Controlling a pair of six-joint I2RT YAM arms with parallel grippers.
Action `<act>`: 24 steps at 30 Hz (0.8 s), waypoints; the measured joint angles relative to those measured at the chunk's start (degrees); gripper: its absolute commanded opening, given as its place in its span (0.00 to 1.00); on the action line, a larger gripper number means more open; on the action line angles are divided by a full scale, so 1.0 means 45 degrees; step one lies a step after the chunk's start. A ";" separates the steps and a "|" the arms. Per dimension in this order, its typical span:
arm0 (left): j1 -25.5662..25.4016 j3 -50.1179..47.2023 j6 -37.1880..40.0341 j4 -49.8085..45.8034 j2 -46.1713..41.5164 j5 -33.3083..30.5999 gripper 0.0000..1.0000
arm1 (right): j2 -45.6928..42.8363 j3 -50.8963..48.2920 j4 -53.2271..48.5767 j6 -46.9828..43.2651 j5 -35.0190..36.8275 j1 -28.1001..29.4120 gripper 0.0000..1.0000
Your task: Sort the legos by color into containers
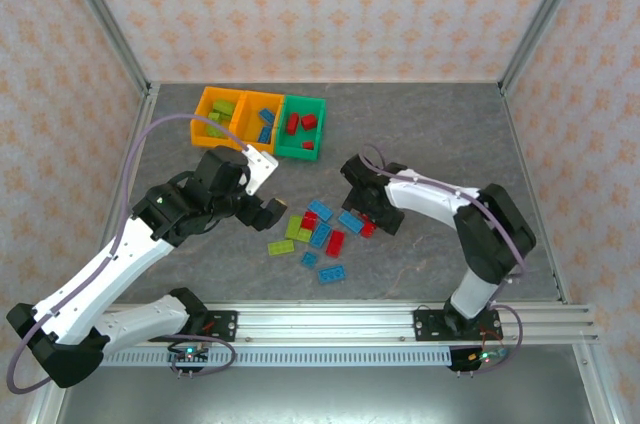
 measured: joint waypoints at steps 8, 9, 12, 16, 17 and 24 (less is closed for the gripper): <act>0.0000 0.0000 0.0000 0.0000 0.0015 -0.0015 1.00 | 0.0627 0.0024 0.0311 0.0563 -0.0262 -0.0219 0.74; 0.0000 0.0000 0.0000 0.0000 0.0024 -0.0015 1.00 | 0.0627 0.0010 0.0296 0.0568 -0.0248 -0.0253 0.72; 0.0000 -0.0005 0.0000 0.0005 0.0053 -0.0015 1.00 | 0.0520 -0.0117 0.0316 0.0631 -0.0272 -0.0316 0.64; 0.0000 -0.0005 0.0005 0.0005 0.0053 -0.0015 1.00 | 0.0214 -0.0389 0.0549 0.0432 -0.0287 -0.0340 0.58; 0.0000 -0.0005 0.0005 0.0005 0.0053 -0.0015 1.00 | 0.0112 -0.0466 0.0670 0.0306 -0.0214 -0.0340 0.57; 0.0000 -0.0073 0.0005 0.0117 -0.0039 -0.0053 1.00 | -0.1967 -0.0559 0.2147 -0.2205 0.0418 -0.0073 0.52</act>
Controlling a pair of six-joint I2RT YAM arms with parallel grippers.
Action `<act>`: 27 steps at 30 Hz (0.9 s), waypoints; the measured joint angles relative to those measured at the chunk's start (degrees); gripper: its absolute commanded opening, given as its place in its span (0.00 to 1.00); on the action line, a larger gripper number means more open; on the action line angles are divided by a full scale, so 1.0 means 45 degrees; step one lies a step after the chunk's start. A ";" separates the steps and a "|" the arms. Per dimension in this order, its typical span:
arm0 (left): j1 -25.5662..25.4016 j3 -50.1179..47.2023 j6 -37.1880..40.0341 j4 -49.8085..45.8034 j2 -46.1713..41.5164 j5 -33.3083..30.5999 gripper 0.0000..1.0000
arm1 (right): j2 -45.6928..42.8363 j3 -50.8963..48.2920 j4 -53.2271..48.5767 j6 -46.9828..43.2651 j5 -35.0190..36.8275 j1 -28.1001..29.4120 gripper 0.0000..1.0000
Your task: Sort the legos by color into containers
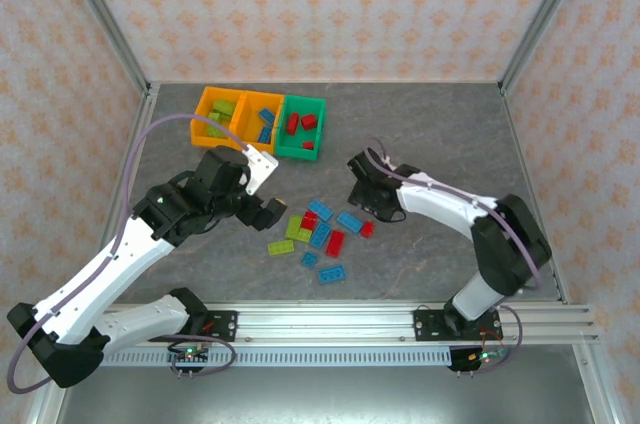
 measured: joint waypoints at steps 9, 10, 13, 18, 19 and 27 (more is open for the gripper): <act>0.0000 -0.0355 -0.0010 0.0228 -0.0510 -0.1438 1.00 | 0.2409 0.5076 0.2827 -0.4886 -0.0053 0.0593 0.51; 0.0000 -0.0398 -0.0010 0.0253 -0.0520 -0.1637 1.00 | 0.3274 0.6164 0.2875 -0.5367 0.0019 0.0583 0.52; 0.0000 -0.0529 -0.0010 0.0369 -0.0568 -0.1982 1.00 | 0.5736 0.9088 0.2793 -0.6586 0.0155 0.0573 0.57; 0.0000 -0.0661 -0.0010 0.0413 -0.0709 -0.2385 1.00 | 0.8922 1.2847 0.1749 -0.7737 0.0301 0.0491 0.76; 0.0000 -0.0670 -0.0005 0.0423 -0.0733 -0.2448 1.00 | 0.9321 1.3376 0.1467 -0.7839 0.0321 0.0447 0.79; 0.0000 -0.0699 -0.0005 0.0631 -0.0923 -0.2744 1.00 | 0.9802 1.4722 0.0262 -0.8242 0.0471 0.0189 0.86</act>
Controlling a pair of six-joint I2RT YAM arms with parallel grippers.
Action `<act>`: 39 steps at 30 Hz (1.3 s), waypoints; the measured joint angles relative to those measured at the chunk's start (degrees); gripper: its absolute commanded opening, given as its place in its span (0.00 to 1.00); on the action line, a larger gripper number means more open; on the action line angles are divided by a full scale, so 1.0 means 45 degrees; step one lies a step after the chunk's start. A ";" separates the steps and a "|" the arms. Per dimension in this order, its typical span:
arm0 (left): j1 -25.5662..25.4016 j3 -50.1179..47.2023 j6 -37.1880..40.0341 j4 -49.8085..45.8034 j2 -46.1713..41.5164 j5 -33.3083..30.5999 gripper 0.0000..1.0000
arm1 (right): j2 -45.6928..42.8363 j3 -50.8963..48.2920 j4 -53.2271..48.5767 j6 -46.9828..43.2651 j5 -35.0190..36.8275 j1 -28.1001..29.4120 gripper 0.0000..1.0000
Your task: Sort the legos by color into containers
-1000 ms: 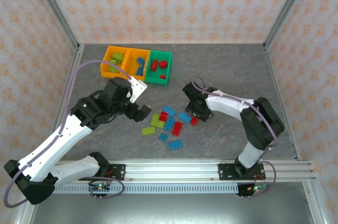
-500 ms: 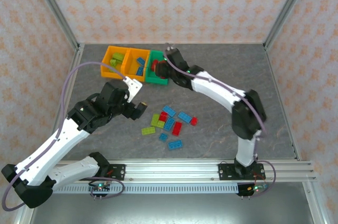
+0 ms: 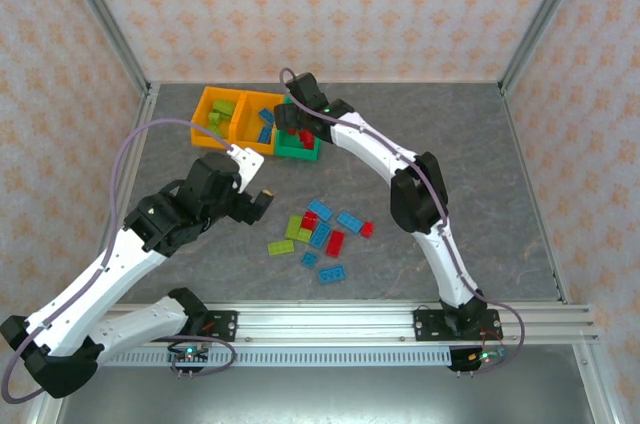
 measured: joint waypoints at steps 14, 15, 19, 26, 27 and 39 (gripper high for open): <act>0.0000 0.0534 -0.4915 -0.0661 0.0622 -0.1088 0.95 | -1.0176 -0.9530 0.0937 0.0452 -0.2142 0.0000 0.92; -0.0005 0.0311 -0.5824 -0.0636 0.0593 -0.0899 0.93 | -1.0953 -1.0180 0.1103 0.0563 -0.2555 0.0000 0.92; -0.0481 -0.2084 -0.9617 -0.0214 0.0675 0.0233 0.91 | -1.3114 -1.2390 0.1695 0.1107 -0.4692 0.0000 0.98; -0.2414 -0.3925 -1.3459 -0.0238 0.2433 0.0811 0.96 | -1.2633 -1.3435 0.1588 0.1535 -0.6411 0.0000 0.99; -0.2594 -0.3978 -1.3760 -0.0087 0.2555 0.0840 0.96 | -1.2541 -1.3435 0.1559 0.1564 -0.6470 0.0000 0.99; -0.3162 -0.4464 -1.4596 0.2103 0.5756 0.1166 0.96 | -1.1327 -1.3367 0.1224 0.1695 -0.6640 0.0000 0.99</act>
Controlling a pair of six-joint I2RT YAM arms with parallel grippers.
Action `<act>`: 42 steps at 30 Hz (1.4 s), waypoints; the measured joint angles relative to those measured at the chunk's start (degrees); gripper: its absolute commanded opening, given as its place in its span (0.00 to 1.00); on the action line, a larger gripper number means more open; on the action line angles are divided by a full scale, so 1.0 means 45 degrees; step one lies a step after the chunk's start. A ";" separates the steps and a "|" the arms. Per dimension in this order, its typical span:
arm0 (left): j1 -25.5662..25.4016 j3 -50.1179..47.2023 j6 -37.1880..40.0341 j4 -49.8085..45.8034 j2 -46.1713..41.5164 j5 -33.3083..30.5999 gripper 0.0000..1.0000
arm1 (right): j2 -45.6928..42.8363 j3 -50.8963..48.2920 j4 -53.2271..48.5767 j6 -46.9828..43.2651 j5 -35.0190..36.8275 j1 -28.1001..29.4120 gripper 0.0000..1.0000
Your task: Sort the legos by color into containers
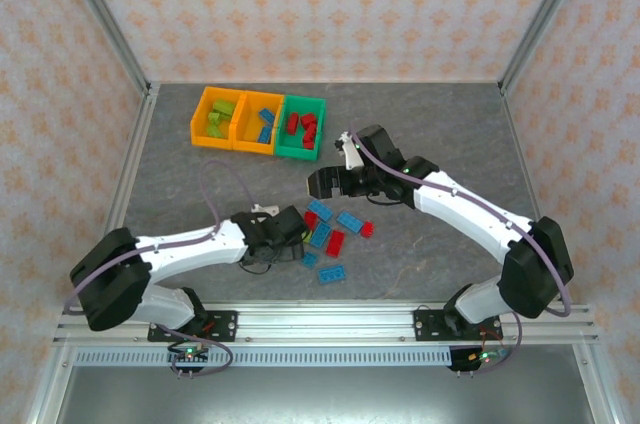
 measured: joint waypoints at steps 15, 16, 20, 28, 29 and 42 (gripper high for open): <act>0.0015 0.0049 0.0102 0.1020 0.1515 -0.0408 0.57 | 0.0005 0.0000 -0.0019 0.0330 0.0053 0.0000 0.99; 0.0015 0.0034 0.0107 0.1020 0.1467 -0.0403 0.55 | 0.0000 0.0000 -0.0049 0.0330 0.0053 0.0000 0.99; 0.0024 -0.0102 0.0121 0.1064 0.1195 -0.0427 0.54 | 0.0000 0.0000 -0.0204 0.0335 0.0053 0.0000 0.99; 0.2331 0.0214 0.1428 0.0578 -0.2098 -0.1292 0.55 | -0.0039 -0.0005 -0.0291 0.0447 0.0049 0.0000 0.99; 0.2924 0.0447 0.1715 0.0583 -0.2443 -0.1375 0.55 | -0.0044 -0.0005 -0.0291 0.0466 0.0053 0.0000 0.99; 1.0477 0.7587 0.4707 0.1977 0.3487 0.0359 0.58 | -0.0087 -0.0005 -0.0291 0.0777 0.0204 -0.0005 0.99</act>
